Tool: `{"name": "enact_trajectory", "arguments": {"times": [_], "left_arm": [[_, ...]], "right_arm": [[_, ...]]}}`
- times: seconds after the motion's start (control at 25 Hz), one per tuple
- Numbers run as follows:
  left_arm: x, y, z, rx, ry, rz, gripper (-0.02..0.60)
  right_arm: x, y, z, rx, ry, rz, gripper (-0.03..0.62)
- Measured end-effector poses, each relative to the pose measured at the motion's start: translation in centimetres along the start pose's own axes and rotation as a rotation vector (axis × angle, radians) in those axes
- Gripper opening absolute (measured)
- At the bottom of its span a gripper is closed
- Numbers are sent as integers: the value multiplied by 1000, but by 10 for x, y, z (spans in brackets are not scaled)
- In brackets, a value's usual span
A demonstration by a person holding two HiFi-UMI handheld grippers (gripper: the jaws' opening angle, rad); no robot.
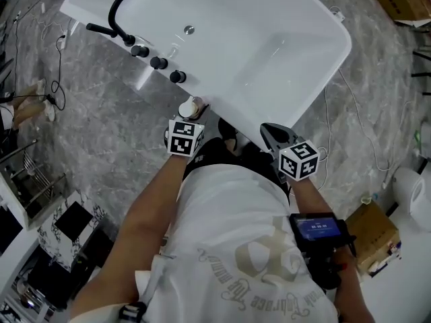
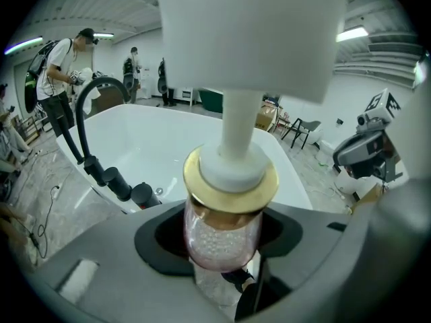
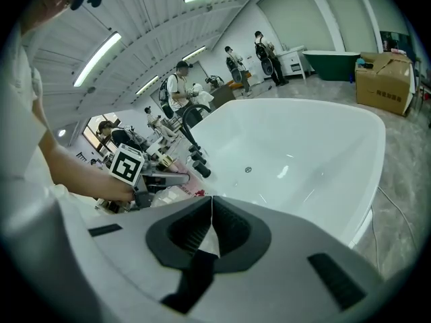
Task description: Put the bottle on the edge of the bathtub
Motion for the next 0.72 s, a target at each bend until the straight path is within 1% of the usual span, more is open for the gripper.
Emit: {"name": "enact_trajectory", "arguments": {"times": [0.44,0.6,0.72], "left_arm": [[-5,11,-4,-28,53,-10,229],[-5,18,-4,-30,91,-6,229],[-5,22,-2,-19,127,-25,229]], "right_arm": [[-4,2,0,0,4,3,6],[-6,3,0,-3,1,4,6],[-6,3,2,2,4,2,6]]}}
Point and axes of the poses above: the fingertips, and each gripper's own axes: y forward along the fingers, z to its right, x out of its underside, the point moved 4 cm from there along -y, backward along the fingers, and after that the axes turned 7 degrees about z, right-handed, at the moved point
